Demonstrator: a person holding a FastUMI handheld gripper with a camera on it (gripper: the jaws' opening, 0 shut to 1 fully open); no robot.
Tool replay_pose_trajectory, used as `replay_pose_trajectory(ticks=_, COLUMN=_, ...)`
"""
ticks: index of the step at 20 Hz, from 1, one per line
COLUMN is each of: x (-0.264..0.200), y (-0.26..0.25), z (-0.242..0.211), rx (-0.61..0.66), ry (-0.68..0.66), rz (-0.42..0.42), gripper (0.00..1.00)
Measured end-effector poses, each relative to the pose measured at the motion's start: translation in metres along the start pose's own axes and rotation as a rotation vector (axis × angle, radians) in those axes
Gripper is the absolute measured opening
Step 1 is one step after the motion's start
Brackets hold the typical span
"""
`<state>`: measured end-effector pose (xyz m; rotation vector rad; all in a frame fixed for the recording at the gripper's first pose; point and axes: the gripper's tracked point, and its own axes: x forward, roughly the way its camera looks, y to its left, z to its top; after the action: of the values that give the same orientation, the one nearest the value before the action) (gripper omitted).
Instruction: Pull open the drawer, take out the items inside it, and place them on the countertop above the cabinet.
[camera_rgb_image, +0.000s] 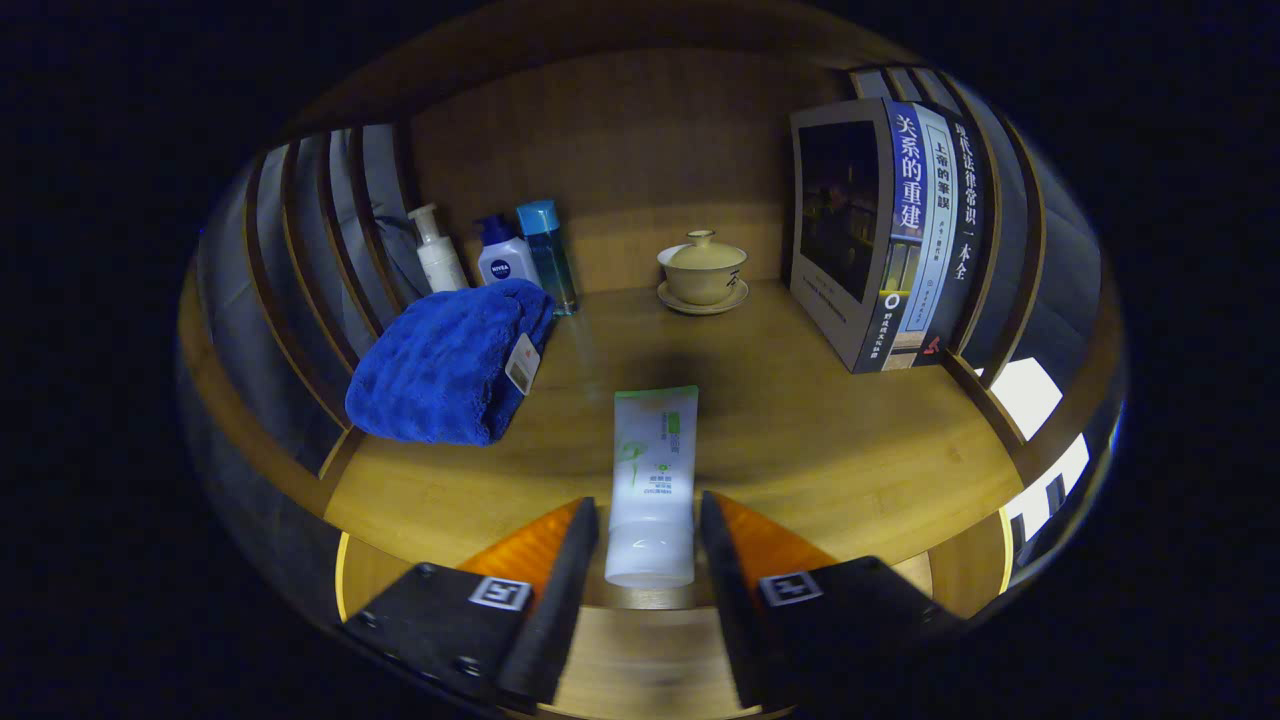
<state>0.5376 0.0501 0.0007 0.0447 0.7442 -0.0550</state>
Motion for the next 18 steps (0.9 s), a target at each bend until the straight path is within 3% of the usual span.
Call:
replay_pose_trajectory(ticks=3, x=-0.005, y=-0.002, z=0.004, rx=0.001, ry=-0.02, rz=-0.007, gripper=1.0)
replay_pose_trajectory(ticks=10, x=-0.057, y=0.0, z=0.033, rx=-0.025, ry=-0.16, rz=0.031, gripper=0.99)
replay_pose_trajectory(ticks=14, x=-0.133, y=0.011, z=0.055, rx=-0.093, ry=-0.347, rz=0.046, gripper=0.99)
replay_pose_trajectory(ticks=18, x=-0.21, y=0.042, z=0.027, rx=-0.134, ry=-0.477, rz=0.123, gripper=0.98)
